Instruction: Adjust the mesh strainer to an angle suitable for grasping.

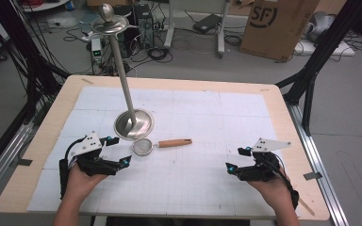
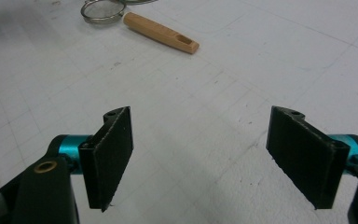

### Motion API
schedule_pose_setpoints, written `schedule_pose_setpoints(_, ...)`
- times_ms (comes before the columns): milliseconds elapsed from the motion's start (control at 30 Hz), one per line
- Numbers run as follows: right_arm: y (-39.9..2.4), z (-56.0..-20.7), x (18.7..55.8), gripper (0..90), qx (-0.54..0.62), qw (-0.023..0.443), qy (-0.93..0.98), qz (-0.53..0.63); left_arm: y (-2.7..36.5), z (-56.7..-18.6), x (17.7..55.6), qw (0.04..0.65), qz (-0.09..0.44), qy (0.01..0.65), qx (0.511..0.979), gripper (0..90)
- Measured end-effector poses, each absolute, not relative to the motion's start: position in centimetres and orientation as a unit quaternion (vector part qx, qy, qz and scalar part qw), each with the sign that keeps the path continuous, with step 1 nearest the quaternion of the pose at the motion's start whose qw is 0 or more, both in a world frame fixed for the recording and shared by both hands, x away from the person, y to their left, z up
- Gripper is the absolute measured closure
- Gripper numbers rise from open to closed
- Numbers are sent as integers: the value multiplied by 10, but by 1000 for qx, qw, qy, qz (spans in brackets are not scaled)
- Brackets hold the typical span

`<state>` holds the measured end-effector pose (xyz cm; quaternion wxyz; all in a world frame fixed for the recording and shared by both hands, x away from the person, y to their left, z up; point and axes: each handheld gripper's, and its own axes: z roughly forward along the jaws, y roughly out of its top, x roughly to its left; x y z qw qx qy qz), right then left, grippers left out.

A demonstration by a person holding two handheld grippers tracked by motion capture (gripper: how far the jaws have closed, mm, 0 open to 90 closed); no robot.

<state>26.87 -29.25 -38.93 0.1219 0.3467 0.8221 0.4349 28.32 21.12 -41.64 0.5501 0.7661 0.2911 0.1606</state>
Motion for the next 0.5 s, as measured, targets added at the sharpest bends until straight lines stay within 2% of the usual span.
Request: schedule_pose_setpoints(500,-294,-392,267,222,348,115,819,441,207,-422,286,541,155,295,772,153)
